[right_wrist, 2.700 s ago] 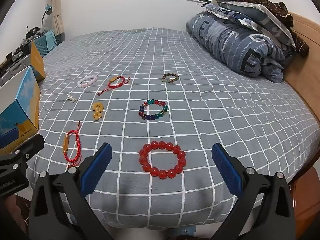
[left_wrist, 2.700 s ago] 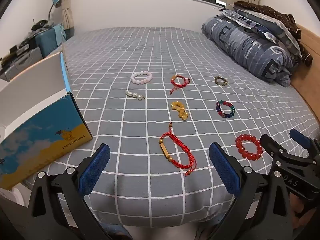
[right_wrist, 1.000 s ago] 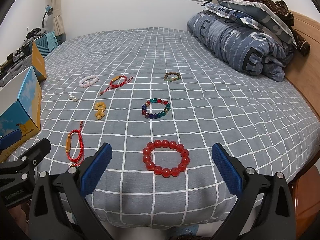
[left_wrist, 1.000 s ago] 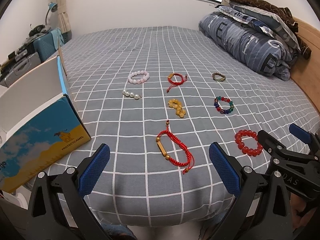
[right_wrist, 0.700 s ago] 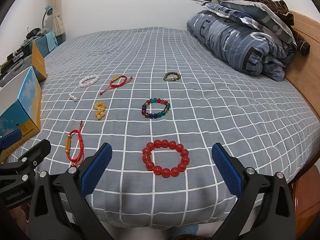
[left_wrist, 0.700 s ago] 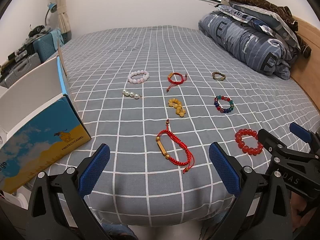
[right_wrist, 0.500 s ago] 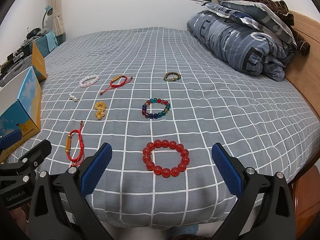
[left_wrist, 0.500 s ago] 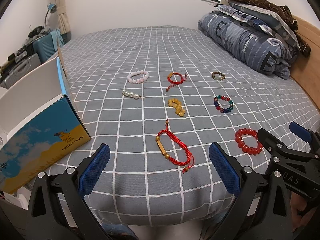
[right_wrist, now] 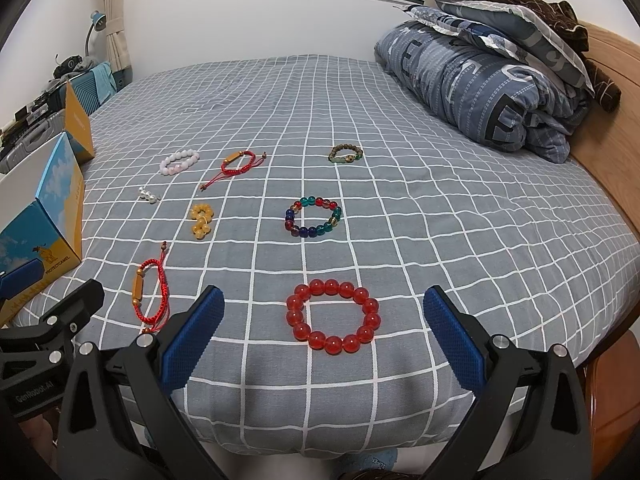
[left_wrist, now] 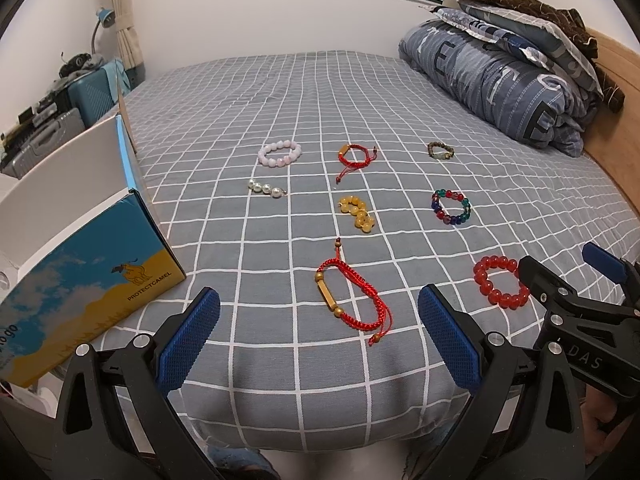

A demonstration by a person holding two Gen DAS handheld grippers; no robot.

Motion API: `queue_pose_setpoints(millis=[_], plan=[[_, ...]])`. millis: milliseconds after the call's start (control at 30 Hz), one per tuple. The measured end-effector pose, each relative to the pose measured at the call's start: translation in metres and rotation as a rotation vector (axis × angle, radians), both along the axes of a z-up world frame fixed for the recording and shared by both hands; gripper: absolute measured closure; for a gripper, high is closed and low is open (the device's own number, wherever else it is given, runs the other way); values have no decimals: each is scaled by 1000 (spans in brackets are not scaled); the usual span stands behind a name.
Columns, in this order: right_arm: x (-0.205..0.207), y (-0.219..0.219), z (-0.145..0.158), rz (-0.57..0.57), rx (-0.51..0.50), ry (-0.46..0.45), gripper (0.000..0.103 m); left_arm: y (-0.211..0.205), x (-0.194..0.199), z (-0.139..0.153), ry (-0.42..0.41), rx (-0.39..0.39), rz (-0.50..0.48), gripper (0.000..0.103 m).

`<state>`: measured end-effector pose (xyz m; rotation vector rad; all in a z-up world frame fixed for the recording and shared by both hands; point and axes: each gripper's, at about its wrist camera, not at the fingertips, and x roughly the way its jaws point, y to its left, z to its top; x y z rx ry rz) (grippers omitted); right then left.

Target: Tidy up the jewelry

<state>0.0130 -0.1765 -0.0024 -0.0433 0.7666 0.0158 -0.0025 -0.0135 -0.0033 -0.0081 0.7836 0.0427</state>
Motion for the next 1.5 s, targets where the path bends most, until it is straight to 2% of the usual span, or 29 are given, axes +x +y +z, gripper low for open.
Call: queue_pose_setpoints(millis=[500,700,900,1067,1267,1500], plan=[[-1,0,1,4,1,-4,7,0,0,0,0,3,1,6],[0,-1,21,2,1,-37,7,5,2,9,-7,11,32,6],[21,-1,49,5,-4,-44,7,18,26,30,4,-9,56,6],[59,0,55,-3,-19,-9,7,22,57,36,31,-24,66,6],[116,2,40,9,-29,74,7,24,107,30,79,0,41,6],[162,2,-3,25,-10,190,7,52,157,7,146,-24,74,6]])
